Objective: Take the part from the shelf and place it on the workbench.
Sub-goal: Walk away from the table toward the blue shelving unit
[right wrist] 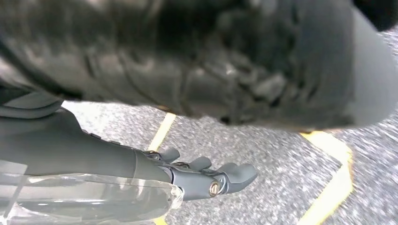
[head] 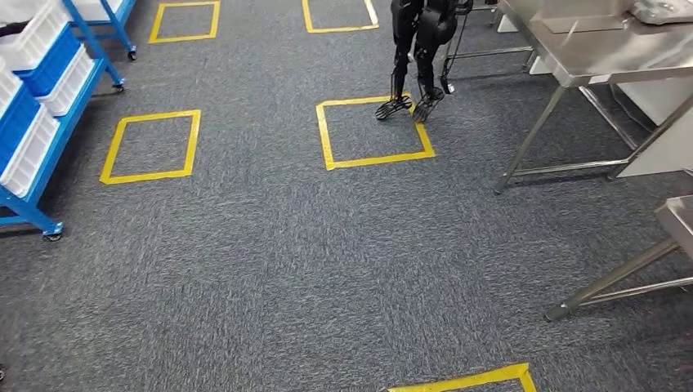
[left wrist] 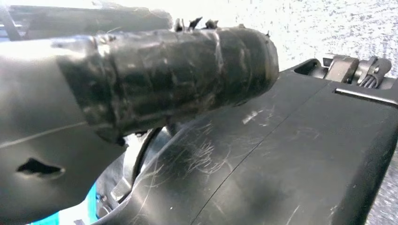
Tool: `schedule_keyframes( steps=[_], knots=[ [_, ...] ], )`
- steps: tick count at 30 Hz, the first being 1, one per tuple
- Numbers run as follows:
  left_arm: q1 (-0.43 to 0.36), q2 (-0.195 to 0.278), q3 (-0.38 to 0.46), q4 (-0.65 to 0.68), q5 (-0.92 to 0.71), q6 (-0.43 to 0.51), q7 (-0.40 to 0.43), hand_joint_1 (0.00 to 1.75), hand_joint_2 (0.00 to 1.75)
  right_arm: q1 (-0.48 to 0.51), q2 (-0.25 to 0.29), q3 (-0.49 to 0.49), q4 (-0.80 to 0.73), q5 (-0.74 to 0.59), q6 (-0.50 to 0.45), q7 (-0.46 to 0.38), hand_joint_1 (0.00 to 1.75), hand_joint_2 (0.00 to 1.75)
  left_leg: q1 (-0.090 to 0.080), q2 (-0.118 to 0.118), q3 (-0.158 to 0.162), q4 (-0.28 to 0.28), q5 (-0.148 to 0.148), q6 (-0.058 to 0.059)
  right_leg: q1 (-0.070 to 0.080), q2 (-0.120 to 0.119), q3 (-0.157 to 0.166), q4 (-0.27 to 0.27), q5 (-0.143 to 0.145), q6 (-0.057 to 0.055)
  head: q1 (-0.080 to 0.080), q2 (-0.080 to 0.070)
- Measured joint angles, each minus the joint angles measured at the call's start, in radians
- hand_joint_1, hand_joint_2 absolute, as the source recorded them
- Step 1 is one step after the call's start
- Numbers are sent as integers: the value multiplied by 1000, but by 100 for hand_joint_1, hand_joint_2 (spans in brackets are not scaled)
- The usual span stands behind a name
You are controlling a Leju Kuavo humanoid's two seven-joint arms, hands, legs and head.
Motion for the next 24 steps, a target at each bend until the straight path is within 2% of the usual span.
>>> schedule_keyframes(
  steps=[1, 2, 3, 5, 7, 8, 9, 10, 11, 13, 14, 15, 16, 18, 19, 21, 22, 24],
  knots=[
    [0, 0, 0, 0, -2, 7, -6, 0, 0, 0, 0, 0, 0, -13, -3, -4, 0, 0, 1, -11, -3, -1, 1, -5, 2, 1, 5, -7, -3, -1, 0, 0],
    [0, 1, 0, 0, -4, 15, -13, 0, 0, 0, -1, 0, 0, -27, -6, -8, 0, 0, 3, -21, -7, -4, 3, -11, 2, -8, 9, -12, -1, -3, 0, 0],
    [1, 3, 0, 0, -7, 25, -20, 0, 0, 0, -1, 0, 0, -41, -10, -12, 0, 0, 4, -19, -10, -1, 1, -16, 0, -19, 14, -19, 2, -6, 0, 0],
    [1, 9, -1, 0, -17, 44, -28, 0, 0, 0, -1, 0, 0, -70, -21, -22, 0, 0, 0, 27, -33, 45, -28, -27, -6, -43, 27, -37, 9, -15, -5, 0],
    [1, 13, -2, 0, -22, 55, -30, 0, 0, 1, -1, 0, 1, -92, -29, -30, 0, 0, 2, 84, -91, 164, -86, -38, -5, -72, 36, -46, 8, -21, -9, 0],
    [1, 15, -2, 0, -22, 57, -30, 0, 0, 3, -1, -1, 1, -97, -31, -30, 0, 0, 6, 95, -124, 223, -107, -43, -5, -88, 38, -45, 5, -21, -9, 0],
    [2, 16, -2, 0, -22, 58, -30, 0, 0, 4, -2, -1, 2, -100, -33, -30, 0, 0, 11, 101, -148, 263, -115, -48, -5, -103, 40, -45, 2, -21, -9, 0],
    [4, 18, -2, 0, -22, 58, -30, 0, 0, 5, -2, -1, 2, -102, -34, -30, 0, 0, 16, 105, -155, 269, -105, -53, -7, -116, 41, -43, -1, -19, -9, 0],
    [6, 20, -2, 0, -22, 59, -30, 0, 0, 5, -2, -1, 2, -103, -35, -30, 0, 0, 21, 111, -139, 231, -75, -59, -9, -128, 43, -41, -5, -16, -9, 0],
    [7, 22, -2, 0, -21, 61, -28, 0, 0, 3, -2, -1, 2, -107, -34, -30, 0, 0, 25, 142, -72, 97, -9, -67, -13, -149, 49, -32, -18, -4, -10, 0],
    [7, 23, -2, 0, -17, 64, -26, 0, 0, 3, -2, -1, 2, -108, -31, -29, 0, 0, 25, 157, -42, 39, 13, -66, -14, -158, 52, -27, -25, 4, -10, 0],
    [7, 24, -2, 1, -10, 68, -24, 0, 0, 2, -3, -1, 2, -109, -26, -28, 0, 0, 23, 166, -28, 12, 18, -61, -12, -164, 54, -23, -30, 11, -9, 0],
    [7, 24, -2, 1, -2, 74, -22, 0, 0, 2, -4, -1, 2, -106, -17, -24, 0, 0, 19, 166, -26, 9, 13, -54, -9, -170, 56, -22, -33, 17, -7, 0],
    [9, 28, -2, 1, 14, 84, -21, 0, 0, -1, -4, 1, 2, -93, 2, -13, 0, 0, 16, 150, -28, 10, 13, -38, -11, -181, 63, -25, -36, 26, -4, 0],
    [11, 30, -2, 1, 18, 88, -21, 0, 0, -3, -4, 4, 2, -85, 8, -7, 0, 0, 16, 141, -26, 8, 13, -30, -14, -173, 64, -21, -42, 31, -2, 0],
    [10, 33, -2, 1, 19, 89, -20, 0, 0, -6, -4, 11, 2, -75, 11, -1, 0, 0, 18, 123, -22, 2, 16, -16, -19, -130, 41, 33, -78, 36, 3, 0],
    [9, 34, -2, 1, 18, 87, -19, 0, 0, -6, -4, 14, 1, -74, 8, -1, 0, 0, 18, 112, -20, 0, 17, -10, -19, -104, 11, 93, -107, 36, 6, 0],
    [8, 36, -2, 1, 17, 83, -16, 0, 0, -4, -4, 15, 2, -80, 0, -1, 0, 0, 14, 89, -20, 1, 16, -3, -15, -85, -62, 227, -153, 32, 7, 0]
  ],
)
